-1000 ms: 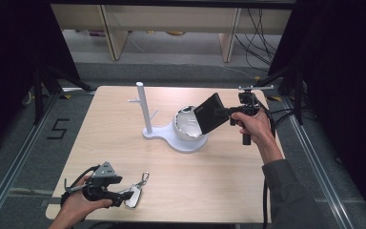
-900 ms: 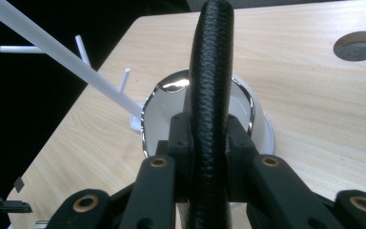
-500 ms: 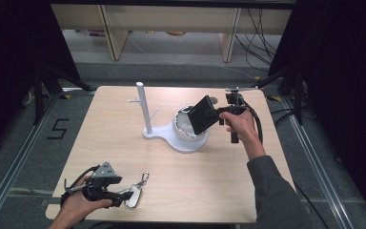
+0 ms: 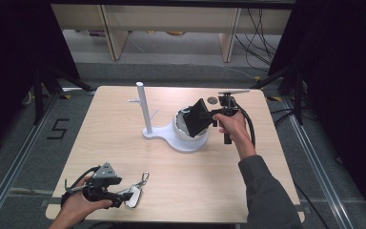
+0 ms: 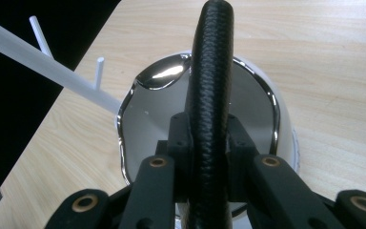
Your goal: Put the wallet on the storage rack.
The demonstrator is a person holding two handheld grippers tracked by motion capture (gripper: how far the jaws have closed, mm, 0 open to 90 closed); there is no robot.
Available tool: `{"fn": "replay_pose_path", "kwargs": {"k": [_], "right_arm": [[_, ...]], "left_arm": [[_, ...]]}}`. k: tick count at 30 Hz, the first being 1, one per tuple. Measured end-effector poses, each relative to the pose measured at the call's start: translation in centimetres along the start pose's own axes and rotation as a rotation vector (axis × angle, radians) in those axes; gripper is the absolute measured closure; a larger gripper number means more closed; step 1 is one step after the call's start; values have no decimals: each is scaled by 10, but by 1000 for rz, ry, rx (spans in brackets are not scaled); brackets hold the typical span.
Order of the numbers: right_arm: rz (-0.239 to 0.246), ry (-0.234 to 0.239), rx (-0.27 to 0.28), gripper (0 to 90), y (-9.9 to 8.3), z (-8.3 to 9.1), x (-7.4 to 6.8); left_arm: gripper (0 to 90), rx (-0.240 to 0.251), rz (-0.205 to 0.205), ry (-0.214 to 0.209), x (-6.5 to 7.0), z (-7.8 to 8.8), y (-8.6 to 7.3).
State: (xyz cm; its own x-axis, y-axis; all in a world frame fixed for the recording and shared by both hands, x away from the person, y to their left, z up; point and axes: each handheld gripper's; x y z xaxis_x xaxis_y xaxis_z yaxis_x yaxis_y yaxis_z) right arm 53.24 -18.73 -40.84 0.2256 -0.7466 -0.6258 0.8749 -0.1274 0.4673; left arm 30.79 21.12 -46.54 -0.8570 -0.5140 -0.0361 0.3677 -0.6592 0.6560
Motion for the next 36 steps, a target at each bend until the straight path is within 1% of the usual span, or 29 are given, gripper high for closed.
{"fn": "replay_pose_path", "kwargs": {"k": [1, 2, 3, 6, 8, 9, 11, 12, 13, 14, 16, 17, 18, 19, 20, 21, 22, 23, 25, 26, 27, 28, 30, 31, 32, 33, 34, 35, 36], "right_arm": [[-61, 11, -22, 772, -2, -3, -1], [-61, 11, -22, 772, -2, -3, -1], [-17, 10, -8, 771, -3, -8, 4], [-13, 18, -21, 771, -5, -13, 4], [-22, 18, -22, 770, -5, -15, 3], [-12, 12, -14, 770, -5, -16, 4], [-15, 15, -16, 768, -5, -16, 5], [0, 14, -15, 767, -5, -16, 6], [-46, 22, -28, 764, -6, -16, 3], [13, 12, -7, 762, -5, -18, 8], [4, 8, -9, 754, -5, -19, 8], [10, 2, -6, 747, -5, -19, 8], [14, -7, -6, 738, -5, -20, 8], [21, -5, -8, 724, -5, -20, 8], [21, -5, -8, 724, -5, -20, 8], [18, -9, -9, 712, -4, -20, 8], [9, -14, -7, 672, -4, -19, 7], [26, -31, 0, 653, -3, -17, 6], [50, -53, 18, 588, 0, -12, 5], [50, -53, 18, 588, 0, -12, 5], [49, -48, 17, 587, 0, -9, 5], [57, -40, 14, 583, 2, -6, 5], [55, -53, 33, 579, 4, 1, 5], [59, -57, 39, 582, 5, 5, 7], [48, -61, 42, 585, 6, 9, 7], [53, -63, 57, 586, 6, 13, 8], [40, -51, 64, 582, 7, 17, 8], [44, -47, 75, 576, 8, 20, 11], [52, -43, 85, 563, 8, 25, 14]], "left_arm": [[287, -2, 0, -3, 0, 0, 0], [287, -1, 0, 0, 0, 0, 0], [287, -2, 1, 0, 0, 0, 0], [287, 1, 1, 0, 0, 0, 0], [287, 3, 12, 4, 0, -1, -1], [287, -6, 6, 0, 0, -1, -1], [287, -4, 4, -3, 0, -1, -1], [287, -8, -2, -5, 0, -2, -1], [288, -7, 2, -2, 0, -2, -1], [288, -8, 2, -2, 0, -3, -1], [288, -4, 8, 2, 1, -4, -1], [288, -9, -2, -7, 1, -3, -1], [287, -9, -1, -6, 1, -3, -1], [287, -5, 9, 2, 1, -4, -1], [287, -4, 11, -1, 1, -4, -1], [287, -9, 3, -3, 1, -3, -1], [287, -11, 1, -3, 1, -3, -2], [287, -5, 8, 3, 1, -4, -2], [286, -13, 3, -3, 1, -3, -2], [286, -5, 13, 1, 1, -4, -2], [286, -12, -2, -7, 1, -3, -1], [286, -11, -5, -7, 1, -3, -1], [286, -12, -2, -5, 1, -3, -1], [286, -6, 7, 6, 1, -3, -1], [286, -5, 7, 8, 1, -3, -1], [286, -8, 4, 9, 0, -3, -1], [286, -2, 11, 6, 1, -3, -1], [286, -10, 5, 1, 0, -2, -2], [286, -8, 15, 0, 0, -2, -2]]}}
Point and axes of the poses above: each handheld gripper's, and its own axes: z roughly backward along the jaws, y roughly out of its top, x roughly to its right, and after that the axes turned 14 degrees about -z, right-handed
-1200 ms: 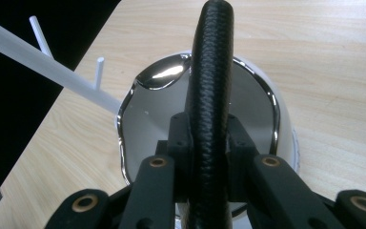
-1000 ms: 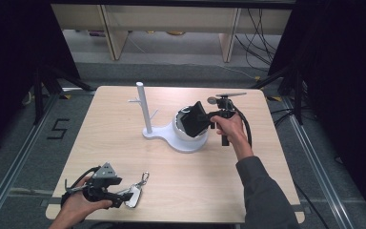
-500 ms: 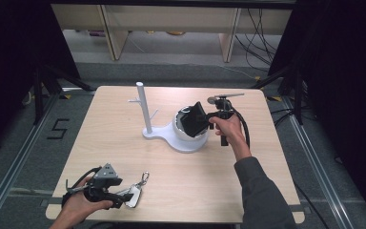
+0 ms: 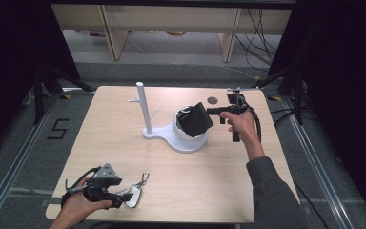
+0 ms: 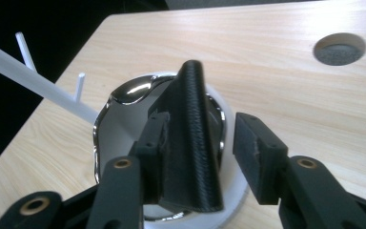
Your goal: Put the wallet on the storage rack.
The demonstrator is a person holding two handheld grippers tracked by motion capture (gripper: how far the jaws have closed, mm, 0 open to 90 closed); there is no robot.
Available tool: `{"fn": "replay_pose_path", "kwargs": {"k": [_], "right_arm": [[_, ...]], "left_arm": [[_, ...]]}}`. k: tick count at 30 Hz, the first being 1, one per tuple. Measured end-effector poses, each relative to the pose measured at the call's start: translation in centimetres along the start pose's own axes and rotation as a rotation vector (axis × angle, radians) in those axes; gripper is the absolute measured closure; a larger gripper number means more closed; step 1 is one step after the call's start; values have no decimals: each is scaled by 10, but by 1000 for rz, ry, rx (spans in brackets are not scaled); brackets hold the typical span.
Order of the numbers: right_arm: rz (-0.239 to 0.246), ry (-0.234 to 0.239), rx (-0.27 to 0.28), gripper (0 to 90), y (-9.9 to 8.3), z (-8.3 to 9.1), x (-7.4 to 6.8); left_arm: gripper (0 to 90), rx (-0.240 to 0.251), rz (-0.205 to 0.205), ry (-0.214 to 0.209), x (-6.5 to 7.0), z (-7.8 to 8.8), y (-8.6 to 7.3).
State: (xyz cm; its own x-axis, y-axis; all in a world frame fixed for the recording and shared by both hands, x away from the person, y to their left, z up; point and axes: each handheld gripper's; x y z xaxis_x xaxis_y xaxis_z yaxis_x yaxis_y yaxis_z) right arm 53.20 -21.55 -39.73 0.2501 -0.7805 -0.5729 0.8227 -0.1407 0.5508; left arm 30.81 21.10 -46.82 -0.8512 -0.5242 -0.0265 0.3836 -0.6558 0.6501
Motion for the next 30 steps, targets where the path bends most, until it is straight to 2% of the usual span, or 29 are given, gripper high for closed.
{"fn": "replay_pose_path", "kwargs": {"k": [1, 2, 3, 4, 6, 7, 8, 9, 11, 12, 15, 16, 17, 18, 19, 20, 21, 22, 23, 24, 25, 26, 28, 29, 30], "right_arm": [[-42, -1, -5, 562, -1, 3, -2], [-7, -4, 11, 562, -1, 7, 1], [-22, 0, 7, 561, -2, 11, 2], [14, 0, 25, 561, -2, 17, 6], [1, 0, 36, 551, -6, 23, 8], [-52, 11, 22, 547, -9, 27, 7], [9, 4, 44, 541, -11, 29, 13], [-14, 18, 42, 537, -14, 32, 13], [5, 24, 51, 521, -20, 38, 19], [-14, 26, 50, 514, -24, 41, 20], [-1, 56, 58, 496, -36, 48, 27], [-30, 61, 53, 490, -41, 50, 28], [-1, 55, 61, 488, -45, 52, 31], [3, 63, 58, 482, -51, 54, 34], [-24, 64, 46, 478, -55, 56, 32], [2, 61, 54, 476, -59, 57, 34], [-17, 61, 47, 476, -64, 59, 34], [12, 63, 55, 474, -67, 62, 36], [-24, 64, 41, 471, -72, 64, 34], [17, 61, 49, 467, -75, 65, 36], [11, 66, 45, 461, -79, 66, 35], [-9, 81, 39, 446, -88, 68, 35], [-15, 91, 34, 446, -91, 69, 35], [13, 95, 43, 441, -96, 69, 38], [14, 105, 44, 433, -103, 69, 40]], "left_arm": [[286, -2, -11, -2, 0, 0, 0], [285, 5, -13, -1, 0, 0, 1], [285, -1, -21, -4, 0, 1, 1], [285, -1, -20, -4, 0, 1, 1], [284, 3, -12, 0, 0, 0, 1], [284, 5, -13, 0, 0, 0, 2], [284, 6, -15, -1, 1, 1, 2], [284, 7, -17, -2, 1, 1, 2], [284, 8, -15, 3, 0, 1, 2], [284, 8, -15, 5, 0, 1, 2], [284, 3, -10, 8, 0, 1, 2], [284, 3, -6, 11, 0, 0, 2], [284, 3, -3, 12, -1, 0, 2], [284, 8, 4, 12, 0, -1, 2], [284, 1, -7, 6, -1, 0, 2], [284, 6, 1, 4, 0, 0, 2], [282, 14, 6, 1, 0, 0, 3], [279, 15, 6, -4, 0, 0, 3], [274, 17, 10, -6, 0, 0, 3], [272, 26, 7, -1, 0, 0, 4], [269, 20, -7, -6, 0, 0, 4], [263, 19, -5, -8, -1, 0, 4], [260, 24, 3, -4, 0, 0, 4], [257, 28, 8, -1, 0, -1, 4], [253, 18, -8, -12, -1, 0, 5]]}}
Point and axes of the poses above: each handheld gripper's, and its own axes: z roughly backward along the jaws, y roughly out of its top, x roughly to its right, and after that the axes turned 14 degrees about -z, right-handed
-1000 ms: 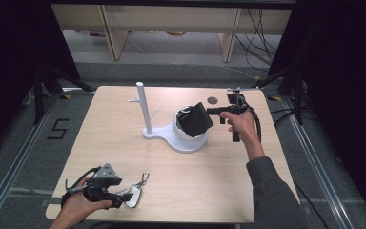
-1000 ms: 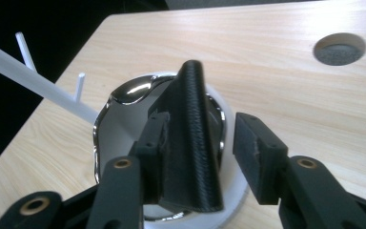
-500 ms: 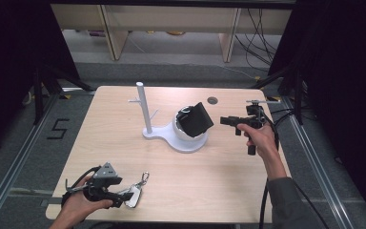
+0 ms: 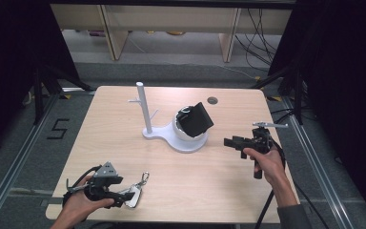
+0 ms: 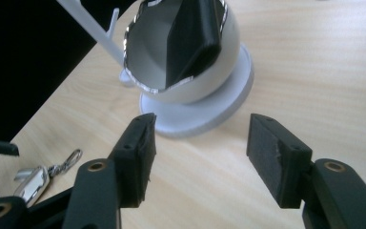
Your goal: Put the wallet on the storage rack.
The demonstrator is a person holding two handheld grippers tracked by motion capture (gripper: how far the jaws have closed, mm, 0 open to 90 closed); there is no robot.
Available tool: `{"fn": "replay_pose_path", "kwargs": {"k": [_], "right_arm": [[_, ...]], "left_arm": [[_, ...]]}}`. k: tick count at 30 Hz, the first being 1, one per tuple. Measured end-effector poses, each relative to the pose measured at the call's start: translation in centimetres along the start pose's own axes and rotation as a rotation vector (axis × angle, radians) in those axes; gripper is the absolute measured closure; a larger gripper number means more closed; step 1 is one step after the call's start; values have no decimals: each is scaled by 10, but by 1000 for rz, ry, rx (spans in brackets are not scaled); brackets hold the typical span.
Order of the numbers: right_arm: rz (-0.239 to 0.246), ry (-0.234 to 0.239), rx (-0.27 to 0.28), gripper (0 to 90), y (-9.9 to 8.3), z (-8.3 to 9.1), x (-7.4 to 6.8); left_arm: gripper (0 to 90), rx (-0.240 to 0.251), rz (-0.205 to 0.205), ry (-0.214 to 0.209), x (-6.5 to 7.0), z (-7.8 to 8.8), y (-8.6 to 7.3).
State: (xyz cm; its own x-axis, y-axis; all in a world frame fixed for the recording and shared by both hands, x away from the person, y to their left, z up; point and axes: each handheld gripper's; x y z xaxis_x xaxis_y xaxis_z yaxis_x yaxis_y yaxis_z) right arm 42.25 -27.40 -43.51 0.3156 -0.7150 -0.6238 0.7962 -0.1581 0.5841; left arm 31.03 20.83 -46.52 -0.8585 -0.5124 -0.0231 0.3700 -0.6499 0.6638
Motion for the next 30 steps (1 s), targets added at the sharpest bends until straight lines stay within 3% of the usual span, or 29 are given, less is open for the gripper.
{"fn": "replay_pose_path", "kwargs": {"k": [1, 2, 4, 7, 8, 12, 17, 19, 27, 30], "right_arm": [[-49, -1, -13, 433, -5, 1, -2], [9, 7, -6, 433, -9, 2, 3], [-17, -17, -27, 425, -19, 2, 3], [40, -59, -48, 422, -30, 3, 4], [19, -57, -57, 422, -35, 3, 2], [40, -57, -68, 422, -48, -2, 3], [71, -91, -93, 418, -61, -7, -3], [84, -72, -93, 412, -65, -8, -6], [136, -105, -123, 411, -85, -6, -16], [141, -82, -133, 411, -91, -6, -16]], "left_arm": [[252, 5, 8, 2, 1, -1, 1], [249, 9, 11, 11, 1, -1, 1], [247, 7, 8, 2, 1, -2, 3], [245, -1, -4, -2, 1, -3, 6], [244, -5, -6, -3, 1, -4, 8], [240, -24, -12, -5, -1, -9, 11], [241, -45, -5, -5, -3, -17, 16], [241, -47, 4, -3, -3, -21, 18], [272, -141, 0, -18, -8, -43, 36], [291, -180, -27, -33, -9, -52, 41]]}}
Point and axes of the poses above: each handheld gripper's, and its own axes: z roughly backward along the jaws, y roughly out of its top, x roughly to its right, and after that the axes turned 14 degrees about -z, right-handed
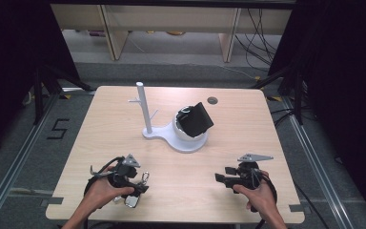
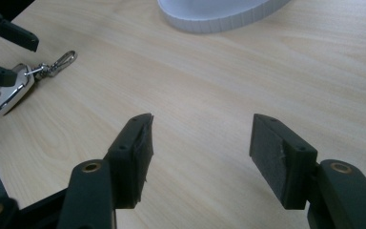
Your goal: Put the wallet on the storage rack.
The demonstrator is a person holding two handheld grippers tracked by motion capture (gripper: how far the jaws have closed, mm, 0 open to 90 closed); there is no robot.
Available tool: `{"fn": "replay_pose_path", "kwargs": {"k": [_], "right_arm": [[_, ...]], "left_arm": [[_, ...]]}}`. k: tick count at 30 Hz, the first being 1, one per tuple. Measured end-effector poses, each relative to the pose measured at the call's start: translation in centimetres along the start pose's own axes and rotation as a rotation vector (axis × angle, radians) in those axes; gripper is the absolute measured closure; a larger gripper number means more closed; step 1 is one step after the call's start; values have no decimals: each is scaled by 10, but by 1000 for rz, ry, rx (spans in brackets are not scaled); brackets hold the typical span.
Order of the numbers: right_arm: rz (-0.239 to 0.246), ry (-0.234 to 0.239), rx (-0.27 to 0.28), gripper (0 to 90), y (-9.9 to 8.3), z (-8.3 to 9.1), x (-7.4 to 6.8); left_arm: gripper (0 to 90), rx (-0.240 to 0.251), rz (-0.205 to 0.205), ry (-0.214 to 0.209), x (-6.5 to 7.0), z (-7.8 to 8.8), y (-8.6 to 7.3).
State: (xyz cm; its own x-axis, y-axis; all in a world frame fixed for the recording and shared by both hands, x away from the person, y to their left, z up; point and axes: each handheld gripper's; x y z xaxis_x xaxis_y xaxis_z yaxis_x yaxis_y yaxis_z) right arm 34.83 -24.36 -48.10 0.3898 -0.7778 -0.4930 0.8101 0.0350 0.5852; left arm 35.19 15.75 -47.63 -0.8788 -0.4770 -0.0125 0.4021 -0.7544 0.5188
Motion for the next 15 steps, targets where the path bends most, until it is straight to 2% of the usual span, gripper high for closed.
{"fn": "replay_pose_path", "kwargs": {"k": [2, 3, 4, 10, 11, 13, 14, 15], "right_arm": [[11, -15, -3, 410, -3, 0, -1], [-21, -10, -7, 410, -5, 0, -4], [-11, -14, -6, 410, -6, 0, -4], [8, -8, -4, 410, -7, -1, -2], [34, -12, -8, 410, -7, -1, 0], [13, -24, -20, 410, -8, 1, -3], [21, -13, -13, 410, -9, 0, -3], [51, -17, -4, 410, -8, 0, -1]], "left_arm": [[318, -16, -14, -7, -2, -5, 3], [325, -17, -6, 1, -2, -8, 5], [365, -26, -13, 0, -3, -11, 7], [389, -60, 6, -1, -7, -18, 12], [391, -60, 12, 7, -7, -19, 12], [402, -71, 13, 2, -8, -19, 11], [408, -73, 19, -3, -8, -19, 11], [415, -77, 20, -6, -9, -19, 10]]}}
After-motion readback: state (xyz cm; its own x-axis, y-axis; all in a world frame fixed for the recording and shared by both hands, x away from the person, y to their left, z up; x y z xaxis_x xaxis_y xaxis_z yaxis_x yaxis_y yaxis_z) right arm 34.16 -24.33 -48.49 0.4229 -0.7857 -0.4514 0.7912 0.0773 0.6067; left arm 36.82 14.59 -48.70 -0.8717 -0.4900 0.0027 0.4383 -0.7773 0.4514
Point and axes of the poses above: each handheld gripper's, and its own axes: z roughly backward along the jaws, y roughly out of its top, x roughly to its right, and after that the axes turned 14 degrees about -z, right-handed
